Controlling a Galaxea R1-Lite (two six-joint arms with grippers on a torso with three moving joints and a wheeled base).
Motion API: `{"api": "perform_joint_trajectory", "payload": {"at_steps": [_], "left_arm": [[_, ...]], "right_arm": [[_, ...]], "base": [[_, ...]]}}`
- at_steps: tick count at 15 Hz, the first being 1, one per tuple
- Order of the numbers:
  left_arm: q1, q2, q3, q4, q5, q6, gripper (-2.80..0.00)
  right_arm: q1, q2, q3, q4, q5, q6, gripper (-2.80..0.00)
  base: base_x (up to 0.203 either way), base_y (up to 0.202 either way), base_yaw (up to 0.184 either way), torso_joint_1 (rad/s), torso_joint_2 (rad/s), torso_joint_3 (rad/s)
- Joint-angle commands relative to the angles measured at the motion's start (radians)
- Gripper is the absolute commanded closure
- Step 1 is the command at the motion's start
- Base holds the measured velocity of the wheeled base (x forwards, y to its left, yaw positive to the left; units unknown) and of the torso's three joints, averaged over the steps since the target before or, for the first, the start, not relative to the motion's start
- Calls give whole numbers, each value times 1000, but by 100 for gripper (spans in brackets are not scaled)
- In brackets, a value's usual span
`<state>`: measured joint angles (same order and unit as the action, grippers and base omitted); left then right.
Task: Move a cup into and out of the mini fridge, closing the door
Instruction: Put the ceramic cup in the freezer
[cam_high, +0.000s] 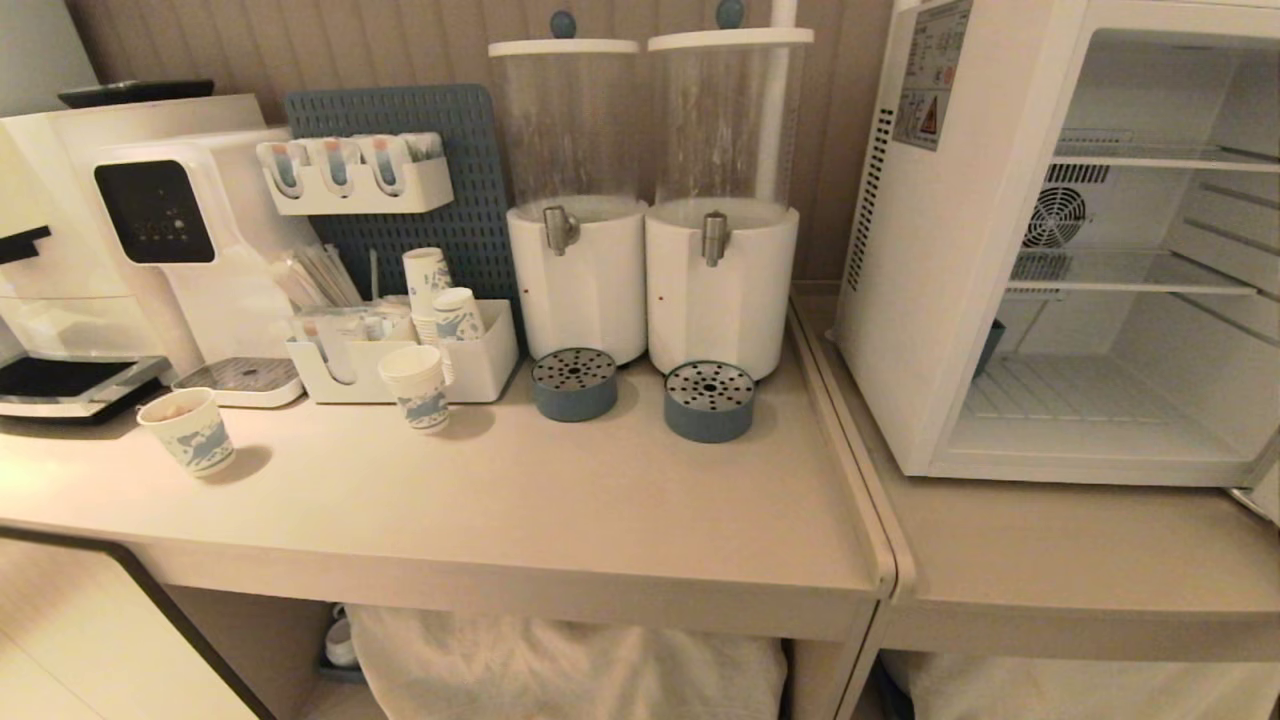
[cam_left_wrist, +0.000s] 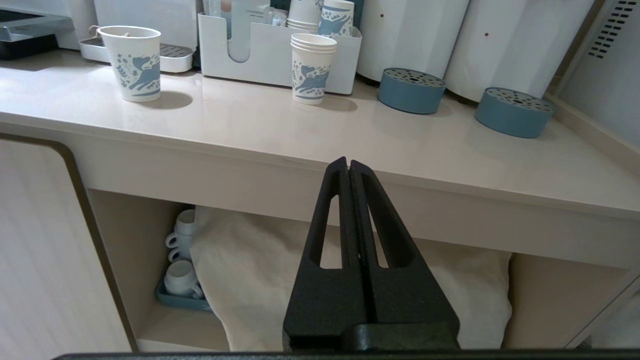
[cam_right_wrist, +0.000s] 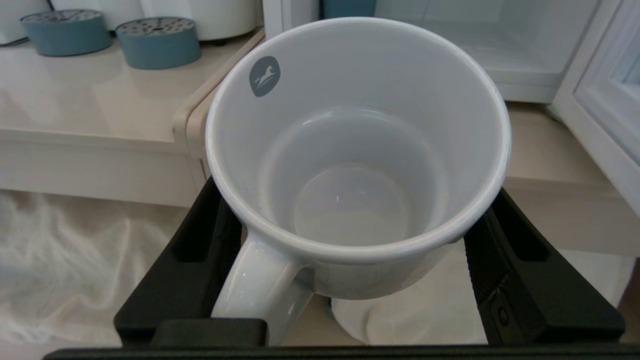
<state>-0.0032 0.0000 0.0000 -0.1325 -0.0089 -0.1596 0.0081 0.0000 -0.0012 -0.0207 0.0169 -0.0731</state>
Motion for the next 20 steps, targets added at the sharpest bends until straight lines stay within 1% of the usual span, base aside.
{"api": "perform_joint_trajectory", "payload": {"at_steps": [1,9,15,16,17,18,20], "left_arm": [[0,-5,40,-1,0,0,0],[0,-5,40,-1,0,0,0],[0,-5,40,-1,0,-1,0],[0,-5,40,-1,0,-1,0],[0,-5,40,-1,0,0,0],[0,-5,40,-1,0,0,0],[0,-5,40,-1,0,-1,0]], "right_arm": [[1,-2,1,-1,0,-2,0],[1,-2,3,-1,2,-4,0],[0,-2,2,-4,-3,24,0],[0,-1,-20,-15,-1,34,0],[0,0,-81,-9,7,45,0],[0,1,-178,36,26,52,0],[0,11,-420,217,78,61,0]], "base": [[0,0,0,0,0,0],[0,0,0,0,0,0],[0,0,0,0,0,0],[0,0,0,0,0,0],[0,0,0,0,0,0],[0,0,0,0,0,0],[0,0,0,0,0,0]]}}
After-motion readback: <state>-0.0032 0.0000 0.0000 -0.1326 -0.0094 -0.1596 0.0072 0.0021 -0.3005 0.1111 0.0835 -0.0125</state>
